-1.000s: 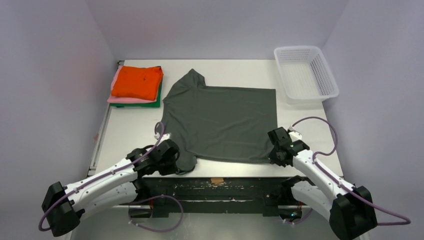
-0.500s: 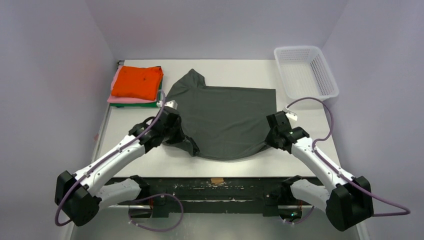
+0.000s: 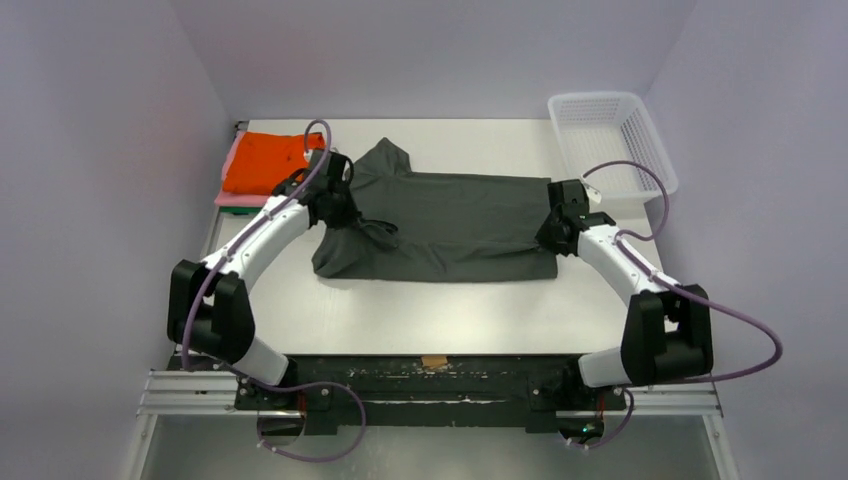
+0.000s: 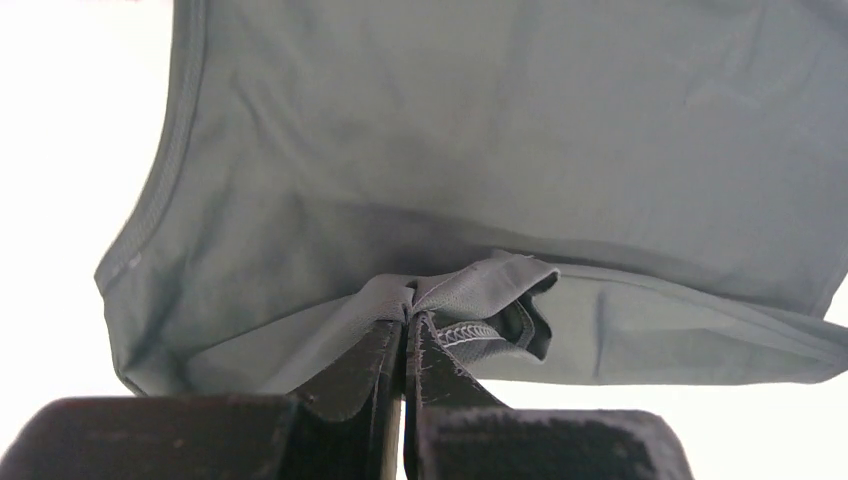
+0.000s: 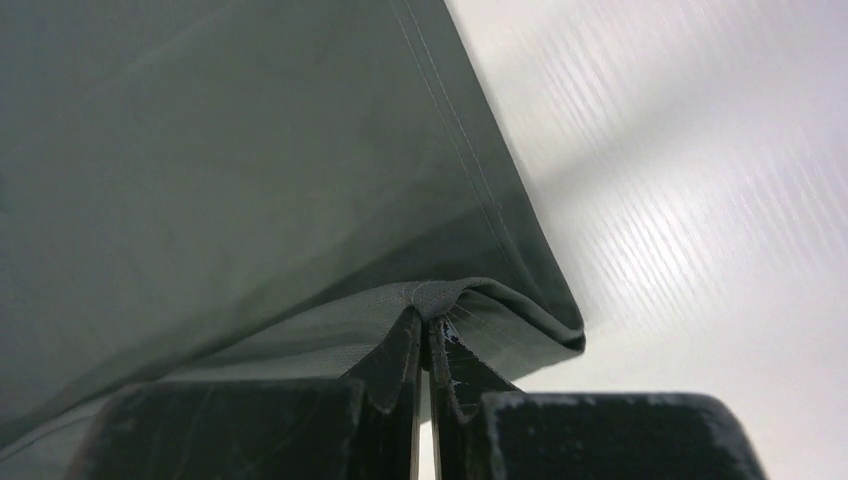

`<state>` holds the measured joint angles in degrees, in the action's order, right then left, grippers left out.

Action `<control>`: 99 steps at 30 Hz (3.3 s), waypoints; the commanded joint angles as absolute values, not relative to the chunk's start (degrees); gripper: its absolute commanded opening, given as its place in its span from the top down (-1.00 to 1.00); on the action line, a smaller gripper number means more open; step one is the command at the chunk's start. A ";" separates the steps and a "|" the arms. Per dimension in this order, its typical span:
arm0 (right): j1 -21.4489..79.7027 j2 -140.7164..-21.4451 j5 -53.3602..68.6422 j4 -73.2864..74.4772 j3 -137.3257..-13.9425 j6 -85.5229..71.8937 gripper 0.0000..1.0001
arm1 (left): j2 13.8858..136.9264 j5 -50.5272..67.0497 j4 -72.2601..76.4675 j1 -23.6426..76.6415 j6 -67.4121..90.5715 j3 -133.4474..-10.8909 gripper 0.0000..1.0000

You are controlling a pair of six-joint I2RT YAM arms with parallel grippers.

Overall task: Fold and stack the t-shirts
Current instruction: Fold the flattened tshirt in 1/3 of the way, then grab the side of the flattened tshirt furthest away from the robot with both arms

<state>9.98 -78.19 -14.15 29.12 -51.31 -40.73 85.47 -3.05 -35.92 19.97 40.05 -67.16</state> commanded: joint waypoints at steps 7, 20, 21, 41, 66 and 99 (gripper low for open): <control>6.39 -93.19 -13.44 22.92 -62.27 -40.19 0.64 | 103.92 0.29 -38.33 13.04 34.65 -85.95 0.93; 8.85 -85.13 -17.85 22.58 -59.41 -38.41 -0.72 | 101.82 6.53 -36.38 13.75 33.76 -83.22 -1.00; 9.83 -84.41 -16.58 20.81 -57.46 -38.06 -0.74 | 100.86 7.98 -34.67 13.95 34.36 -80.47 -1.00; 18.81 -92.46 -4.39 6.31 -43.79 -39.25 -0.77 | 107.01 16.12 -25.43 14.14 40.17 -62.61 -1.00; 21.26 -51.60 -2.78 28.21 -21.38 -44.47 -0.91 | 67.42 1.37 -32.33 27.50 54.40 -26.02 -1.00; 20.87 -63.07 -18.79 18.59 -38.96 -40.26 -0.96 | 125.35 1.29 -44.02 16.99 26.66 -111.52 -0.87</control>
